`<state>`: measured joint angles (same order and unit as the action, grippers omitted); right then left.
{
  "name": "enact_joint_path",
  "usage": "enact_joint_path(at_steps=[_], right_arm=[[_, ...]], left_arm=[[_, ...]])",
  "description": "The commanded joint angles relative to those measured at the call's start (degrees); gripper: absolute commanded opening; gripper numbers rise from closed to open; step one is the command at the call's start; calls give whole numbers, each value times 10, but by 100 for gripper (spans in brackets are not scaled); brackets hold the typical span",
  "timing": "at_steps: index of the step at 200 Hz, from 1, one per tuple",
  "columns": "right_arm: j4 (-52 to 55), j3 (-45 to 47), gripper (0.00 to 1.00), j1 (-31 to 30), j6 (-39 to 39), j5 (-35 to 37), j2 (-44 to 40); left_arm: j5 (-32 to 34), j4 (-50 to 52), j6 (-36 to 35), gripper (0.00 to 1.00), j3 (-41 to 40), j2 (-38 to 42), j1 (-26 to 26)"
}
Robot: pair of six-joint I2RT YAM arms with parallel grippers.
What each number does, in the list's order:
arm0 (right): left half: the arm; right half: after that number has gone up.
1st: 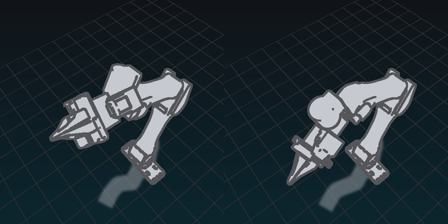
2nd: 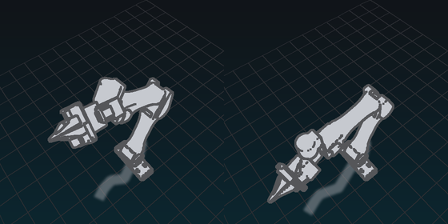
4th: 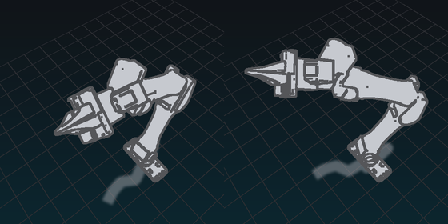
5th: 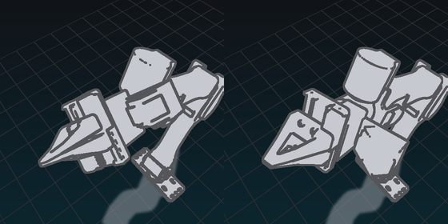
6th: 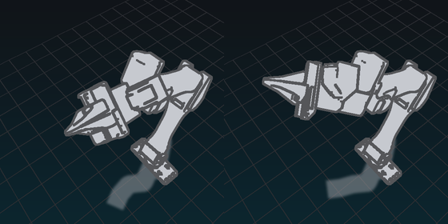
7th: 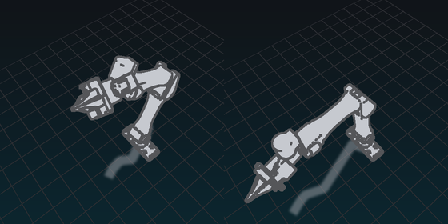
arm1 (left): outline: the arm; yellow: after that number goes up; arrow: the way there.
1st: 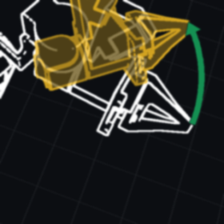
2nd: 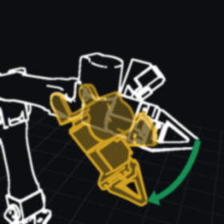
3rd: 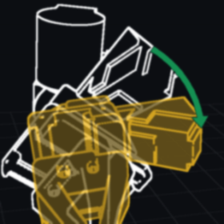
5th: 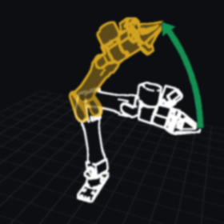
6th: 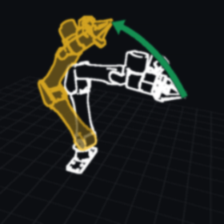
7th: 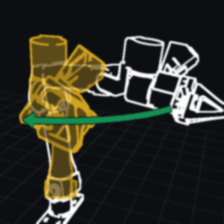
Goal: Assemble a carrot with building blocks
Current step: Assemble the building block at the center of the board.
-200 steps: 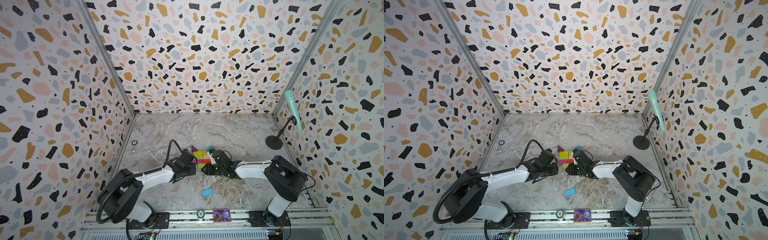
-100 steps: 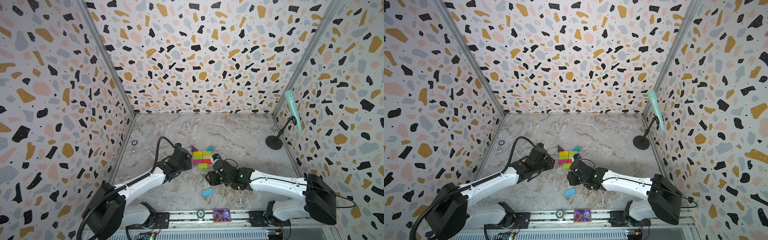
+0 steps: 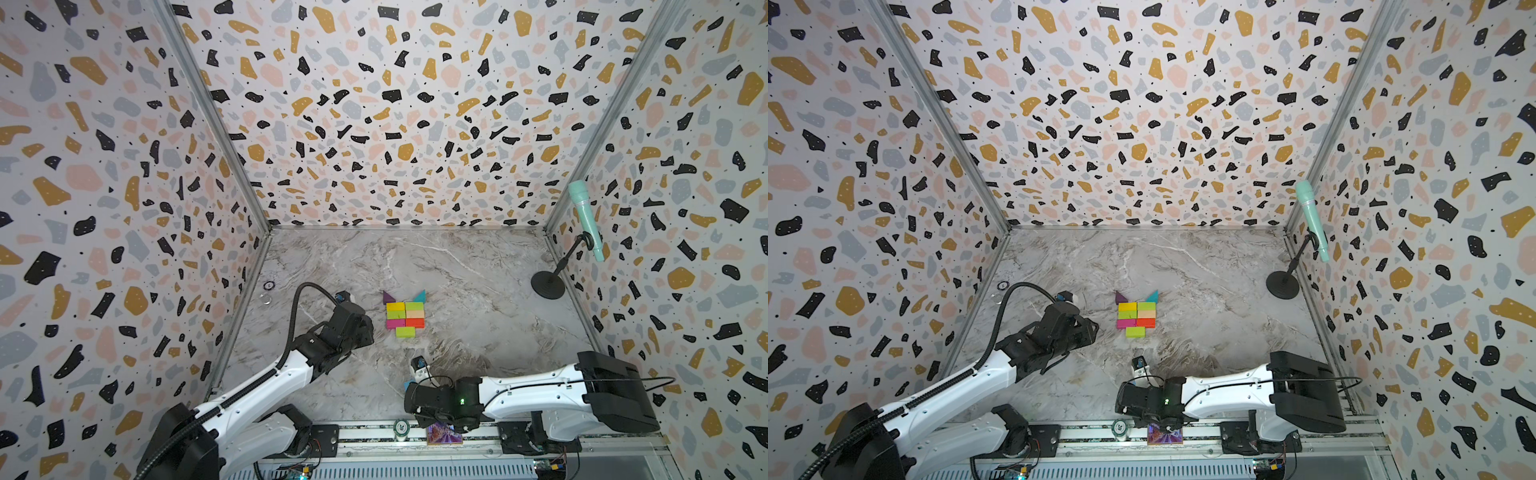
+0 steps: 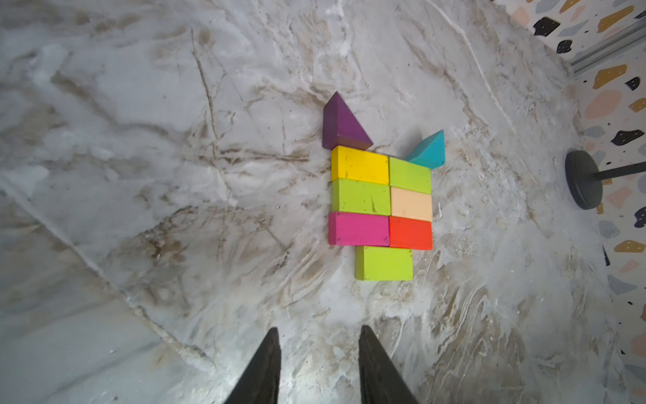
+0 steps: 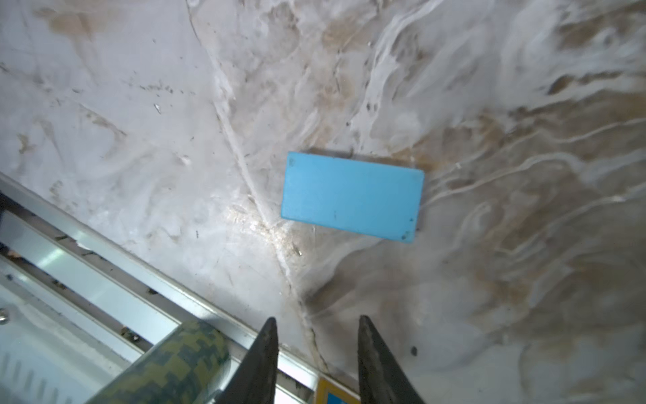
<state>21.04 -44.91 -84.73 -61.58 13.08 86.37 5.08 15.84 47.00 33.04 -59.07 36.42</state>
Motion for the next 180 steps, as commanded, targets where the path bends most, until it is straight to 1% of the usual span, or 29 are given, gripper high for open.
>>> enact_joint_path(at_steps=[1,21,54,117,151,180], right_arm=[[21,-31,35,-1,-36,32,19],[7,-34,35,11,-26,31,35],[-43,-31,34,61,1,1,57],[-79,-71,34,151,106,-21,110],[-95,-93,34,178,136,-32,141],[-99,-109,34,195,144,-34,160]], left_arm=[[-25,-6,12,38,-23,23,-1],[-30,-4,13,37,-28,35,-1],[-31,0,1,37,-25,31,-1],[-32,-14,-12,36,-26,2,-1],[-36,-18,-20,35,-22,-20,-1],[-44,-22,-24,32,-22,-30,-1]])
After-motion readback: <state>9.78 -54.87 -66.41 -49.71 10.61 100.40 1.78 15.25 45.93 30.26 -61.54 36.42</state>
